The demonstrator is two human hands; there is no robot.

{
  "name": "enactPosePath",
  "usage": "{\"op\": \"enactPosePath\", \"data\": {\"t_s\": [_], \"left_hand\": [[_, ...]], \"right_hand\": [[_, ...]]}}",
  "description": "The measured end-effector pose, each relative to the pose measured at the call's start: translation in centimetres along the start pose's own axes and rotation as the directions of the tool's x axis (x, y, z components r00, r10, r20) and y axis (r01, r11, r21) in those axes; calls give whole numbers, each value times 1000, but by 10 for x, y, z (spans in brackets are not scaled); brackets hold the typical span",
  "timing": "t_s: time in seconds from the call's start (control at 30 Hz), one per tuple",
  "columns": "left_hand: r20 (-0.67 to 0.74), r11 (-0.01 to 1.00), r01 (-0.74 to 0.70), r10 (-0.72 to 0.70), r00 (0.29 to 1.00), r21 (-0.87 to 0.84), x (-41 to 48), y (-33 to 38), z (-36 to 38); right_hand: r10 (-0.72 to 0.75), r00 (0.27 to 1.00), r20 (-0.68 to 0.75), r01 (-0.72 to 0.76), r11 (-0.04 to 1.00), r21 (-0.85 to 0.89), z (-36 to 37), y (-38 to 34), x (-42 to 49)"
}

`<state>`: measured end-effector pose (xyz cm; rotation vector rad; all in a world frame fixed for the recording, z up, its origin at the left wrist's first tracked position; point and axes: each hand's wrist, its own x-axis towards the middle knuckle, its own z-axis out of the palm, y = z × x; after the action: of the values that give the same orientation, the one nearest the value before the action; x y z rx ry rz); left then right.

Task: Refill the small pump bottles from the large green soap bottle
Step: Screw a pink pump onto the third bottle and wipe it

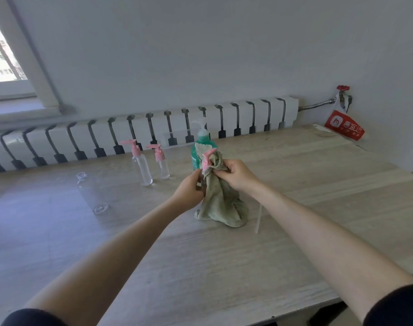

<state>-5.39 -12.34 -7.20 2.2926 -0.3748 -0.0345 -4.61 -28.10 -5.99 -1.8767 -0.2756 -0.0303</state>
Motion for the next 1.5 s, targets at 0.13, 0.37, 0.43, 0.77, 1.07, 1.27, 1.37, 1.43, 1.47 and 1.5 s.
{"op": "enactPosePath", "data": {"t_s": [0.13, 0.37, 0.43, 0.77, 1.07, 1.27, 1.37, 1.43, 1.47, 1.5], "left_hand": [[15, 1000, -7, 6, 1000, 7, 3, -1, -2], [32, 998, 60, -59, 998, -30, 3, -4, -8], [20, 992, 82, -81, 997, -95, 0, -7, -10], [-137, 868, -52, -18, 990, -493, -10, 12, -26], [-340, 929, -221, 114, 933, -295, -10, 17, -29], [-41, 922, -171, 167, 985, -348, -10, 26, -45], [24, 927, -186, 205, 979, -327, -10, 24, -45], [-15, 940, -203, 207, 978, -276, -8, 22, -41], [-37, 945, -206, 203, 978, -255, -7, 20, -39], [-58, 947, -206, 197, 979, -246, -6, 20, -37]], "right_hand": [[93, 996, -12, -93, 995, 33, 1, -1, 6], [301, 954, -1, -298, 944, -143, 13, -15, 20], [379, 925, 42, -358, 902, -243, 15, -3, 15], [409, 890, 202, -456, 807, 375, 21, -3, 3], [423, 864, 274, -479, 522, 705, 43, -6, 8], [438, 870, 227, -470, 595, 652, 38, -7, 1], [507, 836, 211, -515, 591, 621, 39, 1, 5], [558, 811, 176, -551, 628, 549, 37, 6, 8], [580, 804, 131, -561, 667, 491, 35, 7, 8], [596, 800, 69, -567, 715, 409, 32, 6, 6]]}}
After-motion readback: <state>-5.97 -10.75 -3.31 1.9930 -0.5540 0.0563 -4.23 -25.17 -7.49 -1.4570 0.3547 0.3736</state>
